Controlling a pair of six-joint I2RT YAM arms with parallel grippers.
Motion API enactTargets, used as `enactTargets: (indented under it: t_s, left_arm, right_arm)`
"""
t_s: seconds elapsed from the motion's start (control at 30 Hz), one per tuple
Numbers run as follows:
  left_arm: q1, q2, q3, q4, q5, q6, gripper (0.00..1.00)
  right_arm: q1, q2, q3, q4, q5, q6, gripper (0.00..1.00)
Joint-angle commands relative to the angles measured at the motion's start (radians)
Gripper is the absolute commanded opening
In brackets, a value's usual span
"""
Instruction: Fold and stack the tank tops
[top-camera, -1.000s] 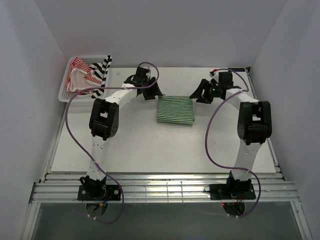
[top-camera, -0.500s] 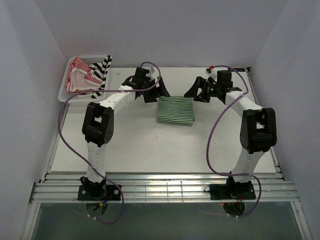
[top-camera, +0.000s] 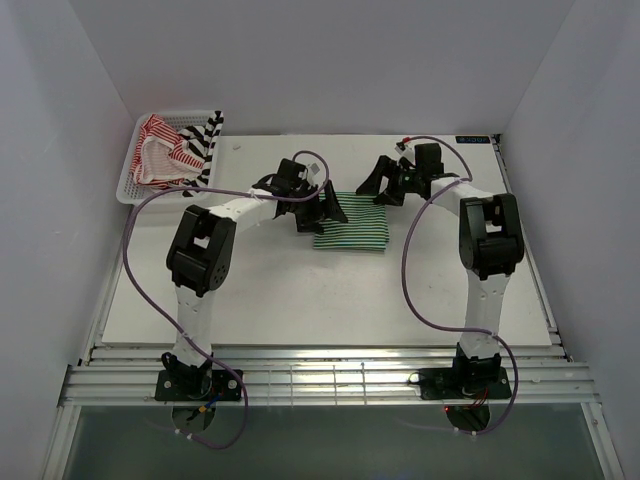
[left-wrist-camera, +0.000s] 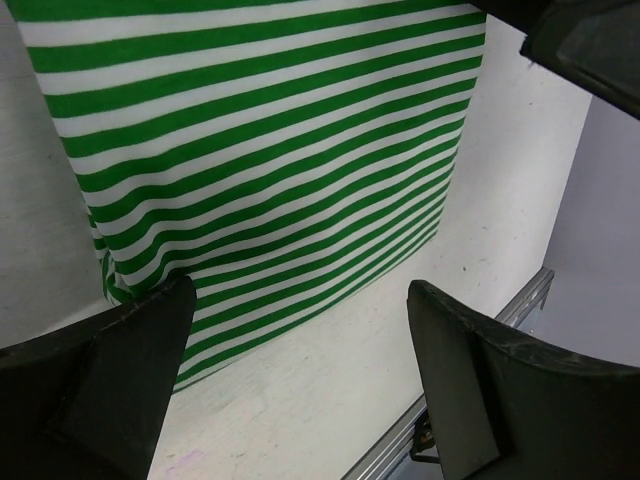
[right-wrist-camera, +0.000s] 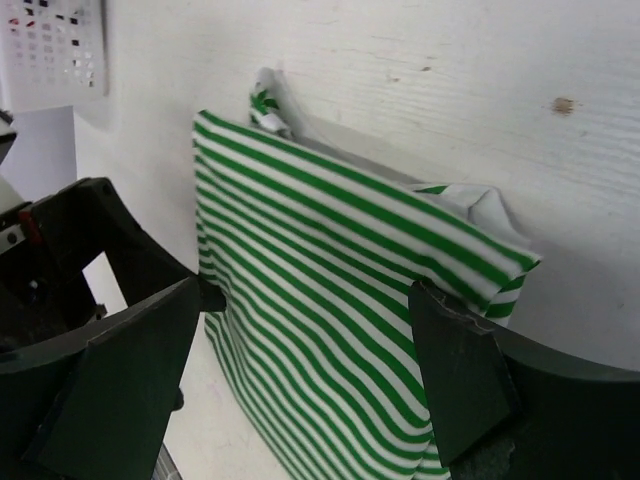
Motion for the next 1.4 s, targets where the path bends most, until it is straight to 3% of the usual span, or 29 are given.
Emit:
enactTargets:
  t_s: [0.0, 0.23, 0.37, 0.47, 0.77, 1.17, 1.37]
  left_arm:
    - [0.006, -0.008, -0.012, -0.011, -0.008, 0.022, 0.98]
    - [0.005, 0.002, 0.011, -0.029, -0.021, 0.033, 0.98]
    - [0.005, -0.036, 0.064, -0.057, -0.038, 0.048, 0.98]
    - [0.005, -0.118, 0.069, -0.063, -0.075, 0.053, 0.98]
    - [0.02, -0.384, -0.136, -0.128, -0.336, 0.044, 0.98]
    - [0.144, -0.565, -0.33, -0.183, -0.439, 0.012, 0.98]
    - [0.201, -0.594, -0.388, -0.186, -0.42, 0.004, 0.98]
  right_arm:
    - [-0.002, 0.059, 0.074, 0.022, 0.005, 0.009, 0.9]
    - [0.0, 0.126, 0.153, -0.037, 0.019, -0.011, 0.9]
    - [-0.002, 0.078, 0.183, -0.089, 0.026, -0.054, 0.9]
    - [-0.002, -0.051, 0.151, -0.142, 0.058, -0.109, 0.9]
    - [-0.002, -0.268, -0.115, -0.307, 0.285, -0.219, 0.9]
    - [0.019, -0.144, -0.072, -0.35, 0.333, -0.225, 1.0]
    - [0.044, -0.07, -0.069, -0.342, 0.333, -0.204, 0.8]
